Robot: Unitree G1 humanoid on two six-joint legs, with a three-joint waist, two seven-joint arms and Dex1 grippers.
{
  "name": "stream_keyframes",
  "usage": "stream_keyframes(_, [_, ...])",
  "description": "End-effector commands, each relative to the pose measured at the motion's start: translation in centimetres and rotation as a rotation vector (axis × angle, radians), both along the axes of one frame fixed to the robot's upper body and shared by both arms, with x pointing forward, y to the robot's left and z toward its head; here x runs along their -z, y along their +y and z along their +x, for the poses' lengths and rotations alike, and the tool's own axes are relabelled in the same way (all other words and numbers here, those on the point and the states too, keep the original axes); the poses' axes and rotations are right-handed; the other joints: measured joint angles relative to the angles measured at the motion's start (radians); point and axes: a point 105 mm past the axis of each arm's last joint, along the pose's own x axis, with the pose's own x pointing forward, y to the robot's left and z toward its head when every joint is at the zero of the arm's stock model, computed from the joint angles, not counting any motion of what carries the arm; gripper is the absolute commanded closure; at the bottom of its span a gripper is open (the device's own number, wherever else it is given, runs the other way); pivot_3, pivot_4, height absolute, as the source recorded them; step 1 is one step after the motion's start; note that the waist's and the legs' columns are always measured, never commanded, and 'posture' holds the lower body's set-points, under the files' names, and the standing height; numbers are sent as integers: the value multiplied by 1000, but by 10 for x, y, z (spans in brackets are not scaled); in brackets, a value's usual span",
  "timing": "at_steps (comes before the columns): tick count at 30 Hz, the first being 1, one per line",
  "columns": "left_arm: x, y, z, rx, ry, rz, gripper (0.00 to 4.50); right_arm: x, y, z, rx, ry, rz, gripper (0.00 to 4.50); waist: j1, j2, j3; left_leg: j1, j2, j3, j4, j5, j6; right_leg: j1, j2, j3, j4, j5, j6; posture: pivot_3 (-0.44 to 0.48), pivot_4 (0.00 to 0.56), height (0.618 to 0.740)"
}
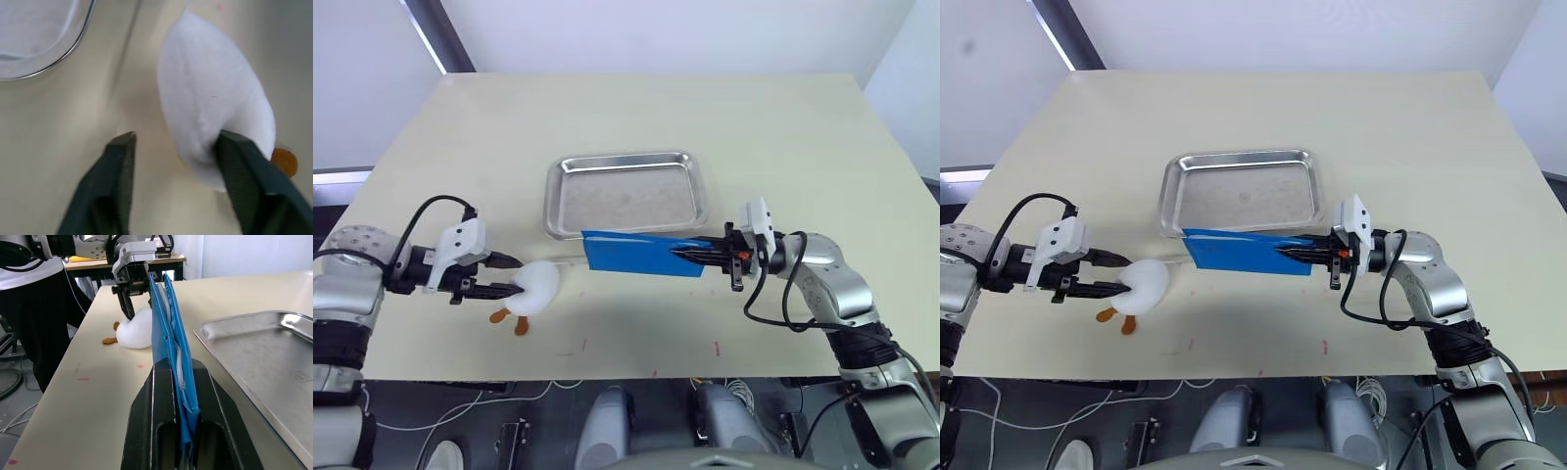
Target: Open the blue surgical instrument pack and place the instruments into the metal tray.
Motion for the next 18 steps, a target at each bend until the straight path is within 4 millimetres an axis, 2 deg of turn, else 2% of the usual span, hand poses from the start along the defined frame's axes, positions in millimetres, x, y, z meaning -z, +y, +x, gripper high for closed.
stream_keyframes(1, [-17,6,-6,-16,10,-7,505,-10,-5,-1,0,-68,13,4500,-1,0,0,0,0,0,0,0,0,0,0,0,0,0,0,0,150,740])
stream_keyframes(2, [-21,9,-8,-20,13,-3,95,-8,-5,-1,-1,-68,6,4500,-1,0,0,0,0,0,0,0,0,0,0,0,0,0,0,0,150,740])
stream_keyframes(3, [-26,11,-11,-16,20,1,39,-7,-5,-1,-2,-67,2,4500,-1,0,0,0,0,0,0,0,0,0,0,0,0,0,0,0,150,740])
stream_keyframes(8, [-43,13,-22,-3,22,-31,39,-1,-5,-4,-32,-46,-14,4500,-1,0,1,0,1,0,0,0,0,0,0,0,0,0,0,0,150,740])
stream_keyframes(12, [-54,12,-23,-5,-7,-63,39,2,-4,-4,-43,-45,-28,4500,0,-1,1,0,1,0,0,0,0,0,0,0,0,0,0,0,150,740])
stream_keyframes(14, [-60,8,-20,0,-35,-100,39,2,-3,-4,-48,-45,-30,4500,1,-1,1,0,1,0,0,0,0,0,0,0,0,0,0,0,150,740])
stream_keyframes(18, [-73,-16,-5,30,-143,-242,39,9,0,-5,-62,-38,-47,4500,3,-1,2,0,0,0,0,0,0,0,0,0,0,0,0,0,150,740])
